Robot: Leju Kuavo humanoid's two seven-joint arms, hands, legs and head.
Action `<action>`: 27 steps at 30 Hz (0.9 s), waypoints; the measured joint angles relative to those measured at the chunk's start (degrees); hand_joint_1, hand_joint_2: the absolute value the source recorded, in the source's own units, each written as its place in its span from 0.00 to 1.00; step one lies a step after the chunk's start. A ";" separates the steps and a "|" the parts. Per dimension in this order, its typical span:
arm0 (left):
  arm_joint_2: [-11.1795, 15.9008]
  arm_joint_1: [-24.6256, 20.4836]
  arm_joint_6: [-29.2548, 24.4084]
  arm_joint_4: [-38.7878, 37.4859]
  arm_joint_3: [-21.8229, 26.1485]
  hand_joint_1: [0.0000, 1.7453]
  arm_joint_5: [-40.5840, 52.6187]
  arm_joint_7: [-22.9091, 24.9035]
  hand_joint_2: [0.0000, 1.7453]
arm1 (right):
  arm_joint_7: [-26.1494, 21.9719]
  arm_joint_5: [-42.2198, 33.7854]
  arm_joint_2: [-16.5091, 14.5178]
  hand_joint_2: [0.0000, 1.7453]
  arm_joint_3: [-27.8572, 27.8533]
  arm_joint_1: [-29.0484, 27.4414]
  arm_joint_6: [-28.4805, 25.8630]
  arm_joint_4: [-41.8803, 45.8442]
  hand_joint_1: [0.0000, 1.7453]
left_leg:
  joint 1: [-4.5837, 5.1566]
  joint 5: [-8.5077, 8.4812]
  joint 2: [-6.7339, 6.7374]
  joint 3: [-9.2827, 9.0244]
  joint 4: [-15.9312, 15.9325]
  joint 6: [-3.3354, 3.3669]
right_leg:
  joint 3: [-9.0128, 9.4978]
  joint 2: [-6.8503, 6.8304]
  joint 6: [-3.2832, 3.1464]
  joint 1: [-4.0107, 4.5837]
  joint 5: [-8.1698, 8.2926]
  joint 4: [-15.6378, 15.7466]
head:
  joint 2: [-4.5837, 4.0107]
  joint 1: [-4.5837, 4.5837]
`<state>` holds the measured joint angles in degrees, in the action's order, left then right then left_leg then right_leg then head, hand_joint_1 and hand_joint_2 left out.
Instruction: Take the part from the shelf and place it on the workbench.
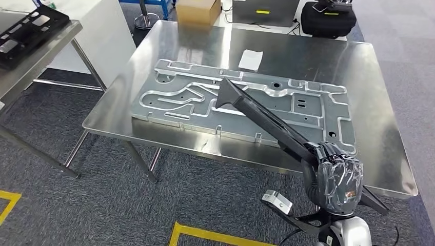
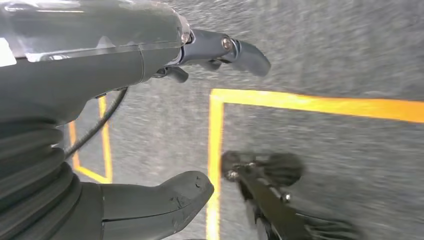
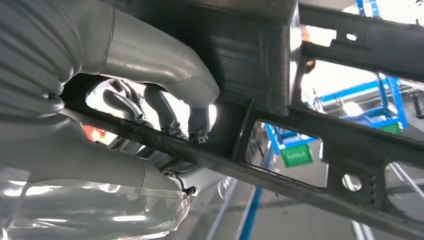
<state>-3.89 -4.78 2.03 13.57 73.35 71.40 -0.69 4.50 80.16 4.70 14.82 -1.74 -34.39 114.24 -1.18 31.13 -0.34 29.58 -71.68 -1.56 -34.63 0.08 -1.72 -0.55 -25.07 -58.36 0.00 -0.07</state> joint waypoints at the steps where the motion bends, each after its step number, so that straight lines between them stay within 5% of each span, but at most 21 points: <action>1: 0.02 0.09 0.00 0.00 0.00 0.00 -0.01 0.00 1.00 | 0.05 0.06 0.02 1.00 0.01 0.13 0.01 -0.26 1.00 | 0.01 2.38 0.01 2.64 -2.45 -0.05 | 1.02 0.05 -0.16 0.07 -0.89 0.10 | 0.00 0.08; 3: 0.06 0.43 0.00 0.00 0.00 0.00 -0.01 0.03 1.00 | 0.07 0.10 0.04 1.00 0.08 0.19 0.01 -0.71 1.00 | 0.05 8.34 0.01 6.45 -3.22 0.01 | 3.24 0.26 -0.25 0.20 -2.78 0.14 | -0.01 0.14; 4: 0.07 0.59 0.00 0.00 0.00 0.00 -0.01 0.04 1.00 | 0.08 0.12 0.04 1.00 0.12 0.21 0.01 -0.93 1.00 | 0.07 9.89 0.01 7.66 -1.87 0.20 | 4.50 0.34 -0.23 0.30 -3.79 0.14 | -0.01 0.16; 5: 0.07 0.74 0.00 0.00 0.00 0.00 0.00 0.04 1.00 | 0.08 0.13 0.04 1.00 0.16 0.22 0.01 -1.15 1.00 | 0.17 9.02 0.01 8.49 0.48 0.52 | 5.81 0.38 -0.20 0.43 -4.85 0.15 | -0.01 0.19; 8: 0.31 1.35 0.01 -0.01 0.00 0.00 -0.01 0.06 1.00 | 0.08 0.14 0.06 1.00 0.25 0.32 0.06 -1.89 1.00 | 0.96 -4.77 -0.04 9.92 8.88 1.91 | 8.63 0.71 0.22 0.69 -7.94 0.05 | -0.01 -0.01; 9: 0.41 1.48 0.02 -0.02 0.01 0.00 -0.01 0.09 1.00 | 0.08 0.15 0.06 1.00 0.28 0.37 0.08 -2.07 1.00 | 1.25 -7.88 -0.09 9.89 10.26 2.22 | 9.38 0.90 0.54 0.67 -8.65 0.05 | -0.01 -0.07; 11: 0.46 1.22 0.03 -0.02 0.01 0.00 0.00 0.10 1.00 | 0.08 0.18 0.08 1.00 0.32 0.57 0.08 -2.21 1.00 | 1.37 -7.87 -0.21 8.58 10.99 2.67 | 10.01 1.05 1.32 0.69 -8.46 -1.00 | -0.01 -0.09; 13: 0.44 0.82 0.03 -0.02 0.00 0.00 -0.01 0.04 1.00 | 0.10 0.21 0.13 1.00 0.33 0.83 0.06 -2.22 1.00 | 1.11 -7.07 -0.31 6.42 12.08 3.34 | 7.81 0.81 1.97 0.60 -6.01 -6.14 | -0.01 -0.22; 15: 0.43 0.67 0.04 -0.02 0.00 0.00 -0.01 0.02 1.00 | 0.11 0.21 0.20 1.00 0.34 0.99 0.05 -2.26 1.00 | 0.90 -5.92 -0.37 4.12 13.09 3.69 | 2.93 0.56 2.60 0.32 -5.61 -13.10 | 0.00 -0.45; 18: 0.42 0.72 0.04 -0.02 0.00 0.00 -0.01 0.01 1.00 | 0.09 0.21 0.38 1.00 0.34 1.00 0.05 -2.48 1.00 | 0.68 -3.46 -0.61 0.70 13.84 3.64 | -3.51 0.39 3.38 -0.20 -12.68 -16.31 | -0.01 -0.49; 19: 0.42 0.76 0.04 -0.02 0.00 0.00 -0.01 0.01 1.00 | 0.10 0.21 0.43 1.00 0.34 1.00 0.05 -2.56 1.00 | 0.57 -2.48 -0.76 -0.59 13.92 3.49 | -4.70 0.31 3.57 -0.30 -14.42 -15.15 | -0.01 -0.50; 20: 0.40 0.80 0.04 -0.02 0.00 0.00 -0.01 0.01 1.00 | 0.10 0.21 0.44 1.00 0.34 1.00 0.05 -2.62 1.00 | 0.46 -1.43 -0.89 -1.94 13.95 3.32 | -5.42 0.21 3.65 -0.37 -14.32 -13.07 | -0.01 -0.52; 21: 0.38 0.85 0.04 -0.03 0.00 0.00 -0.01 0.01 1.00 | 0.11 0.21 0.47 1.00 0.34 0.99 0.05 -2.69 1.00 | 0.37 -0.30 -0.97 -3.16 14.01 3.11 | -5.77 0.08 3.59 -0.40 -11.32 -10.02 | -0.01 -0.55; 23: 0.31 0.84 0.04 -0.06 0.01 0.00 -0.02 0.01 1.00 | 0.08 0.21 0.55 1.00 0.36 0.93 0.06 -2.92 1.00 | 0.42 1.96 -1.08 -5.39 13.93 2.57 | -6.15 -0.10 3.08 -0.15 -1.49 -4.32 | -0.01 -0.62; 24: 0.28 0.83 0.04 -0.08 0.01 0.00 -0.02 0.03 1.00 | 0.07 0.22 0.59 1.00 0.37 0.87 0.07 -3.03 1.00 | 0.44 2.89 -1.11 -6.27 14.28 2.16 | -6.09 -0.10 2.61 0.05 2.06 -2.85 | -0.01 -0.58; 25: 0.26 0.77 0.04 -0.09 0.02 0.00 -0.02 0.04 1.00 | 0.05 0.23 0.61 1.00 0.38 0.87 0.08 -3.08 1.00 | 0.51 3.24 -1.13 -7.08 14.31 1.72 | -5.84 -0.03 2.08 0.19 3.28 -2.34 | 0.00 -0.51; 27: 0.26 0.52 0.05 -0.09 0.01 0.00 -0.02 0.06 1.00 | 0.03 0.25 0.62 1.00 0.40 1.02 0.08 -3.02 1.00 | 0.47 2.07 -1.03 -7.15 12.65 0.97 | -4.23 0.18 1.05 0.17 2.06 -1.84 | 0.00 -0.17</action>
<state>-3.63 -4.26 2.08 13.49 73.36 71.38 -0.63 4.53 80.41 5.32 15.23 -0.72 -34.31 111.22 -0.70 33.20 -1.37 22.43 -59.03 -0.59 -38.86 0.26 -0.67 -0.38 -23.01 -60.21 0.00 -0.24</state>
